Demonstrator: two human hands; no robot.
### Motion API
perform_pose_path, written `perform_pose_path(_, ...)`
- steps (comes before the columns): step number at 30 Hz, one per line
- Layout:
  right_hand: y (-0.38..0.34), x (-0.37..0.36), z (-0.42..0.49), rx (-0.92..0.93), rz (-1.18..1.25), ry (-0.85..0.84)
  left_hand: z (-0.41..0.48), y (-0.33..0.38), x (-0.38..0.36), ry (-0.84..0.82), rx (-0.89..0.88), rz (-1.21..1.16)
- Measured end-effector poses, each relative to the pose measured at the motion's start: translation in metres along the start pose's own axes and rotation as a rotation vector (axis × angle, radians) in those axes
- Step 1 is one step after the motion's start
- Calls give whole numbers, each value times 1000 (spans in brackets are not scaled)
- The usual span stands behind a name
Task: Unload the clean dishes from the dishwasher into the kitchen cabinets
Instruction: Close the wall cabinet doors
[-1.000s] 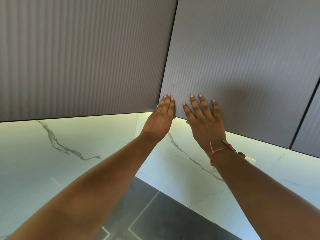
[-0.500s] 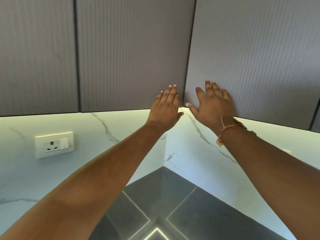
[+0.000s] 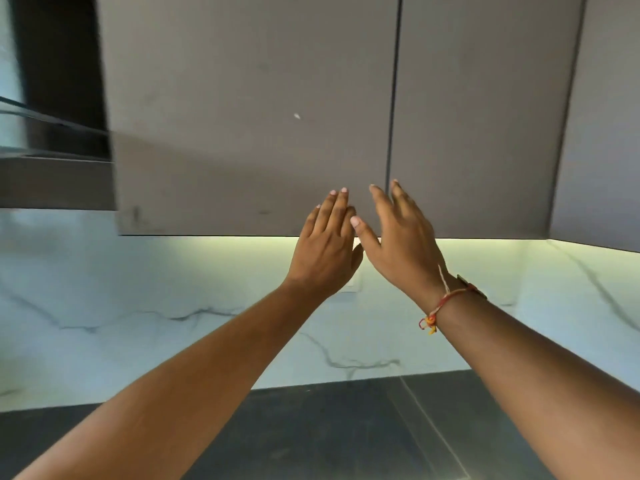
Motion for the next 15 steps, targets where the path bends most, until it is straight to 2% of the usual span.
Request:
perform_pose_path(4, -97, -9, -17, 177, 70, -2, -53, -81, 48, -83, 175, 49)
perform_pose_path(8, -171, -21, -18, 228, 175, -34, -100, -164, 81, -142, 436, -7)
perform_pose_path(11, -220, -36, -16, 287, 193, -59, -131, -220, 95, -136, 645, -128)
perform_pose_path(15, -270, -63, -13, 344, 154, -116, -158, -284, 89, -87, 984, -436)
Point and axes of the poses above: each hand's wrist, its own z-axis towards the middle knuckle, its own x-axis out of the back of the hand, y = z × x, the point moved 9 cm from there along z, towards the middle knuckle, and after that the axes turned 1 degree about y, right-handed, at the moved point
